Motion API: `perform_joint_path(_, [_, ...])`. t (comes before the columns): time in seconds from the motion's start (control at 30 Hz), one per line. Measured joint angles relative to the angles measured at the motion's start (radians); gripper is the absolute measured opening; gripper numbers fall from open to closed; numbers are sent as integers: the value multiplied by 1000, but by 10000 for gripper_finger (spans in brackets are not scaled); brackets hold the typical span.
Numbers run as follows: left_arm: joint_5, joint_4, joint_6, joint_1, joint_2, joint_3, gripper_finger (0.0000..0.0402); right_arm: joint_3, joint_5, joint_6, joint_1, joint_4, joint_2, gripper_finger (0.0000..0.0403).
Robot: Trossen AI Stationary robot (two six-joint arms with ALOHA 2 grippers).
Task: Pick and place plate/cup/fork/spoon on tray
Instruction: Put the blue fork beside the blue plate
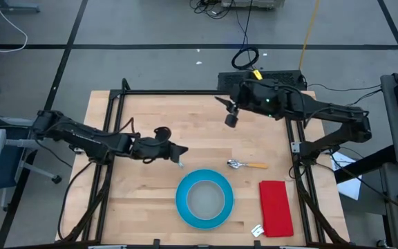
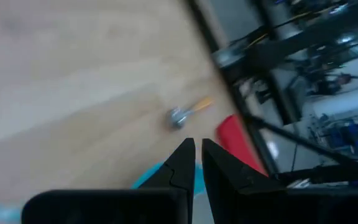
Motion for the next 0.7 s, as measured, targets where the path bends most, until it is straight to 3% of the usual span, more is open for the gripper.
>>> perform_joint_path(0.13, [-76,-56,215,-48,21,174,30,0,-1,27,25,-44,-16,120])
perform_joint_path(0.3, [-37,-11,572,-100,20,326,30,0,-1,83,58,-39,-20,120])
perform_joint_path(0.5, [3,79,729,-150,20,424,31,0,-1,4,85,-40,-22,120])
perform_joint_path(0.6, [-97,106,705,-161,19,438,31,0,-1,-20,92,-36,-32,120])
perform_joint_path(0.7, [-294,45,637,-168,20,438,31,0,-1,-19,93,-32,-55,120])
